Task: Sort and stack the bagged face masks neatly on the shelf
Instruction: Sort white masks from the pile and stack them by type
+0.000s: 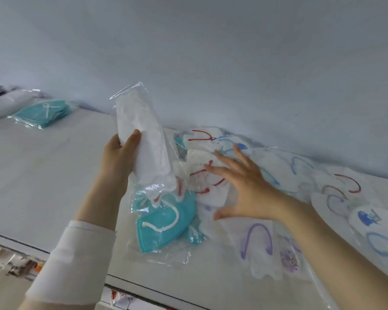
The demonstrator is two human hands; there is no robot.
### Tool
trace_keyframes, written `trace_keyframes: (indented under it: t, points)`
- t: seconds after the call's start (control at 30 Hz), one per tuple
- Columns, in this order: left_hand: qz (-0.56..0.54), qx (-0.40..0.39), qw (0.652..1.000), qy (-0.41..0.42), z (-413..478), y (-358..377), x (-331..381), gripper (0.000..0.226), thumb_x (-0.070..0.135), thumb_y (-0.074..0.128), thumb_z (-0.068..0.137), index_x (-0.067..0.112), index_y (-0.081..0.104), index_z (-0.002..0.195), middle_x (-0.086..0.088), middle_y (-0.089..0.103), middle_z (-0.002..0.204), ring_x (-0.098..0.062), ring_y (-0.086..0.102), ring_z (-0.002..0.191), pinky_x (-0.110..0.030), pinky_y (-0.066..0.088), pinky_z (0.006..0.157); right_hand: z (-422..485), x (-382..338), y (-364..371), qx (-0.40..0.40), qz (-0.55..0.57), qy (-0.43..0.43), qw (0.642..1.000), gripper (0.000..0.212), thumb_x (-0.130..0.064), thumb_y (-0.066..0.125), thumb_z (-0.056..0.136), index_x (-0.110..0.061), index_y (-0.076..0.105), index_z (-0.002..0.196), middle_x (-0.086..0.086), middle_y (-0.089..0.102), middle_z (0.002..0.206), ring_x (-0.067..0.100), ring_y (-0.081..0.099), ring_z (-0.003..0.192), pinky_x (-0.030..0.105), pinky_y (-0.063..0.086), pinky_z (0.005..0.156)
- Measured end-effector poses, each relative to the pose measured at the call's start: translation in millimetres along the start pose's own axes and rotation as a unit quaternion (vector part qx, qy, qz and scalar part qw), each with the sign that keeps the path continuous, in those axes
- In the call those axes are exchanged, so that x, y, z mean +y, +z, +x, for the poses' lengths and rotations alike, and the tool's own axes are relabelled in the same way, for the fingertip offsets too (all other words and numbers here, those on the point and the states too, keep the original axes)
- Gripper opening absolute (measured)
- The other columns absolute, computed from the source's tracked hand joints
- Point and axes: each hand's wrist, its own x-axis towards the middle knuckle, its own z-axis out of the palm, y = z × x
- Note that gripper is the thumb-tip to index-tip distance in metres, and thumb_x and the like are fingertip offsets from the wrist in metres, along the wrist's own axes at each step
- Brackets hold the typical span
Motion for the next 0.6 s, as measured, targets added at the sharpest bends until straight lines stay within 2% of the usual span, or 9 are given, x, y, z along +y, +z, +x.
trace_keyframes:
  t: [0.07,0.17,0.23,0.27,0.33,0.4,0.47,0.53,0.6]
  points:
    - [-0.01,-0.004,1.0,-0.005,-2,-6,1,0.03,0.03,0.057,0.093,0.008,0.057,0.114,-0.007,0.065,0.103,-0.02,0.062,0.088,-0.031,0.053,0.077,7,-29,13,-0.118,-0.046,-0.067,0.99,0.106,-0.068,0.066,0.062,-0.055,-0.006,0.139,-0.019,-0.029,0.15,0.016,-0.042,0.132,0.04,-0.027,0.107]
    - [-0.03,0.01,0.999,0.004,-2,-26,4,0.015,0.026,0.054,0.095,0.014,0.057,0.102,0.0,0.063,0.091,-0.012,0.06,0.078,-0.023,0.053,0.07,16,-43,26,-0.123,-0.101,-0.108,0.981,0.087,-0.055,0.06,0.08,-0.05,0.0,0.143,-0.015,-0.019,0.155,0.017,-0.028,0.14,0.038,-0.021,0.111]
    - [-0.046,0.035,0.998,0.013,1,-47,7,0.011,0.025,0.054,0.095,0.016,0.058,0.1,0.002,0.063,0.089,-0.01,0.061,0.076,-0.021,0.052,0.068,19,-42,27,-0.063,-0.112,-0.141,0.982,0.069,-0.041,0.061,0.086,-0.036,0.025,0.145,-0.005,0.014,0.157,0.021,0.008,0.145,0.04,0.004,0.117]
    - [-0.052,0.046,0.997,0.018,2,-58,9,0.012,0.025,0.054,0.096,0.016,0.058,0.103,0.003,0.064,0.09,-0.009,0.061,0.077,-0.021,0.052,0.068,18,-42,24,-0.012,-0.126,-0.171,0.977,0.061,-0.028,0.069,0.082,-0.028,0.045,0.138,0.0,0.039,0.148,0.024,0.035,0.137,0.044,0.026,0.114]
    - [-0.063,0.062,0.996,0.028,3,-76,11,0.014,0.023,0.052,0.096,0.016,0.058,0.107,0.004,0.065,0.091,-0.007,0.063,0.077,-0.02,0.053,0.068,15,-33,22,0.128,-0.09,-0.217,0.964,0.042,-0.012,0.076,0.069,-0.019,0.069,0.11,0.002,0.069,0.112,0.024,0.068,0.098,0.044,0.056,0.081]
    - [-0.071,0.071,0.994,0.034,2,-88,11,0.014,0.021,0.052,0.097,0.015,0.058,0.108,0.004,0.065,0.092,-0.004,0.064,0.074,-0.019,0.053,0.067,9,-23,15,0.212,-0.047,-0.21,0.953,0.027,-0.017,0.061,0.077,-0.018,0.072,0.101,0.0,0.074,0.096,0.021,0.072,0.079,0.035,0.06,0.064]
    - [-0.077,0.073,0.994,0.034,0,-89,11,0.012,0.02,0.051,0.097,0.015,0.057,0.106,0.004,0.065,0.09,-0.003,0.065,0.072,-0.018,0.053,0.065,7,-23,5,0.267,-0.003,-0.153,0.952,0.029,-0.024,0.052,0.083,-0.017,0.071,0.103,0.002,0.074,0.093,0.022,0.072,0.073,0.03,0.058,0.06]
    - [-0.077,0.07,0.994,0.03,-3,-85,10,0.013,0.02,0.052,0.097,0.014,0.057,0.107,0.003,0.065,0.091,-0.006,0.064,0.074,-0.019,0.053,0.067,5,-19,-3,0.316,0.058,-0.062,0.945,0.024,-0.024,0.059,0.085,-0.01,0.072,0.101,0.011,0.074,0.085,0.027,0.07,0.067,0.021,0.05,0.063]
    - [-0.07,0.066,0.995,0.027,-6,-79,9,0.016,0.021,0.053,0.096,0.013,0.056,0.109,0.001,0.065,0.093,-0.01,0.063,0.079,-0.023,0.054,0.072,4,-14,-9,0.355,0.116,0.023,0.928,0.027,-0.032,0.062,0.081,-0.006,0.069,0.086,0.022,0.067,0.067,0.024,0.063,0.058,0.016,0.036,0.054]
